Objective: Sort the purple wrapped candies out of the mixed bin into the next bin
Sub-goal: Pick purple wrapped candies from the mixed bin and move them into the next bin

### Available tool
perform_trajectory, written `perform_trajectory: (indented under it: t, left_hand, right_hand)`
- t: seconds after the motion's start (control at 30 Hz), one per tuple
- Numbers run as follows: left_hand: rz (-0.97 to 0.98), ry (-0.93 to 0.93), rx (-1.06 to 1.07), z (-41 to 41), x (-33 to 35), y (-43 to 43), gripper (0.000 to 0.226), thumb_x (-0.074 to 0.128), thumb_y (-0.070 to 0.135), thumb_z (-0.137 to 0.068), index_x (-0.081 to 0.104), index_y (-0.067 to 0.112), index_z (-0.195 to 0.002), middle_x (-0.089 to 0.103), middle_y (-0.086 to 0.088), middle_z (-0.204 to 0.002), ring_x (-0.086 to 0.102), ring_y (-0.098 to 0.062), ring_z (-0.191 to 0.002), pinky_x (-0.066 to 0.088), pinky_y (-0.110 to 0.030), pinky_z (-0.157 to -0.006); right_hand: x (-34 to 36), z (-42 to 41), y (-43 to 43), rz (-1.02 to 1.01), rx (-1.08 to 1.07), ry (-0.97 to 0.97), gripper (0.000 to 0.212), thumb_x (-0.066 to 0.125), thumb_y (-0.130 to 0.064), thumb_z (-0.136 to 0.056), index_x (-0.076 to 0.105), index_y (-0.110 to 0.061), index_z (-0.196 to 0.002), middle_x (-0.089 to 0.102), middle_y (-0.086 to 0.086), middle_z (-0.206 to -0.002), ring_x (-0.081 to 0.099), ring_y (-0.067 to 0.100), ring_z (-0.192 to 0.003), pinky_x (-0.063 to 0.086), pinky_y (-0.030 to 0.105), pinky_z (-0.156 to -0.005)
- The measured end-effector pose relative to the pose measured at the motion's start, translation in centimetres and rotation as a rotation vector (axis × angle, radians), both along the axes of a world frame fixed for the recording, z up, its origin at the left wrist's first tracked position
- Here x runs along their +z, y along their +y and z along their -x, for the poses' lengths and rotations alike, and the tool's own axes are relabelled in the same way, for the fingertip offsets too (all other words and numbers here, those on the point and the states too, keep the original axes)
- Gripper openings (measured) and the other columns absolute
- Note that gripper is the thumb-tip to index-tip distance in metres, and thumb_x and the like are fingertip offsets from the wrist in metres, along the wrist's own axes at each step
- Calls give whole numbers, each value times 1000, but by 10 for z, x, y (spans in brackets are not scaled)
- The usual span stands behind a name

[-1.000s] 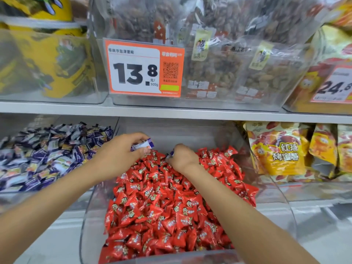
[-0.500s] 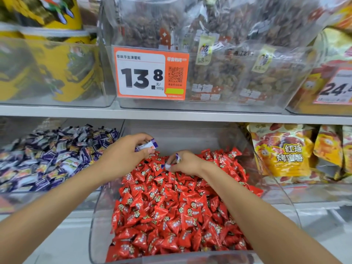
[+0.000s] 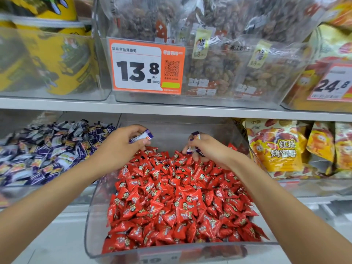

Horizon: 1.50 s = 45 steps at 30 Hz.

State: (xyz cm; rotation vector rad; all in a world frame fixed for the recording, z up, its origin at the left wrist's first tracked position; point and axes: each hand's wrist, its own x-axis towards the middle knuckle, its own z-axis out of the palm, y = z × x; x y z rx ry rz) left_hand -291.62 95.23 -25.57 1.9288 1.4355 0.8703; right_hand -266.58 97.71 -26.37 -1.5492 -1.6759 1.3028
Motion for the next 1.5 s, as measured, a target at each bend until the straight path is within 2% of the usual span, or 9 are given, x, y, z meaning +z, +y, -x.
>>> perform_trajectory:
  t: [0.13, 0.3, 0.57, 0.67, 0.83, 1.03, 1.23, 1.37, 1.5]
  left_hand:
    - [6, -53, 0, -2, 0, 1, 14, 62, 17, -93, 63, 29, -100, 73, 9, -94, 70, -9, -80, 52, -46, -90]
    - [6, -98, -5, -1, 0, 0, 14, 60, 14, -93, 64, 23, -103, 72, 7, -98, 70, -7, -82, 51, -39, -93]
    - [18, -137, -11, -2, -4, 5, 14, 60, 16, -94, 63, 29, -97, 72, 9, -96, 69, -6, -77, 49, -26, -80]
    - [3, -154, -17, -2, -4, 4, 15, 60, 15, -93, 63, 29, -96, 72, 9, -95, 69, -6, -76, 50, -28, -84]
    - [13, -69, -19, 1, -3, 4, 13, 55, 18, -97, 60, 30, -99, 70, 11, -96, 68, -7, -80, 53, -44, -82]
    - [17, 607, -67, -8, 10, 9, 14, 52, 28, -93, 43, 30, -103, 56, 3, -74, 52, -18, -64, 38, -35, -61]
    - [253, 986, -317, -37, -15, 47, 56, 72, 28, -83, 49, 19, -134, 55, -5, -132, 55, -23, -110, 45, -27, -84]
    - [213, 939, -307, -36, -21, 60, 39, 75, 28, -83, 64, 19, -118, 58, -1, -124, 54, -23, -114, 42, -25, -85]
    - [128, 683, -225, -24, -7, 59, 36, 67, 30, -90, 62, 18, -124, 56, 5, -126, 51, -15, -120, 38, -21, -91]
  right_hand:
    - [-13, 29, 4, -74, 97, -99, 29, 57, -38, -96, 62, -9, -98, 60, -1, -70, 54, 11, -59, 46, 25, -62]
    - [-47, 80, 20, -132, 430, -517, 67, 53, -58, -91, 44, -19, -144, 50, 3, -145, 49, 22, -129, 36, 33, -110]
    - [21, 9, -17, 304, 761, -589, 39, 55, -47, -95, 58, -33, -131, 62, 1, -72, 48, 15, -70, 37, 30, -70]
    - [31, -8, -19, 123, 622, -483, 30, 52, -38, -99, 58, -33, -128, 62, 1, -68, 47, 4, -51, 38, 18, -57]
    - [-1, 20, -3, -216, 345, -354, 22, 74, -28, -86, 73, -14, -102, 61, -14, -68, 53, -6, -55, 39, 11, -60]
    - [-33, 25, 0, -168, 370, -452, 17, 70, -32, -87, 73, -15, -84, 62, -5, -69, 49, 8, -58, 38, 27, -59]
    - [-18, -4, -12, -262, 152, -236, 25, 54, -22, -95, 51, -7, -76, 44, 8, -69, 38, 18, -60, 32, 30, -57]
    - [-23, -9, -17, -242, 167, -229, 28, 54, -20, -97, 64, -15, -122, 65, -6, -115, 60, 8, -102, 44, 17, -85]
    - [-21, -9, -18, -261, 109, -141, 15, 55, -22, -97, 66, -13, -94, 67, 1, -89, 57, 11, -77, 45, 25, -75]
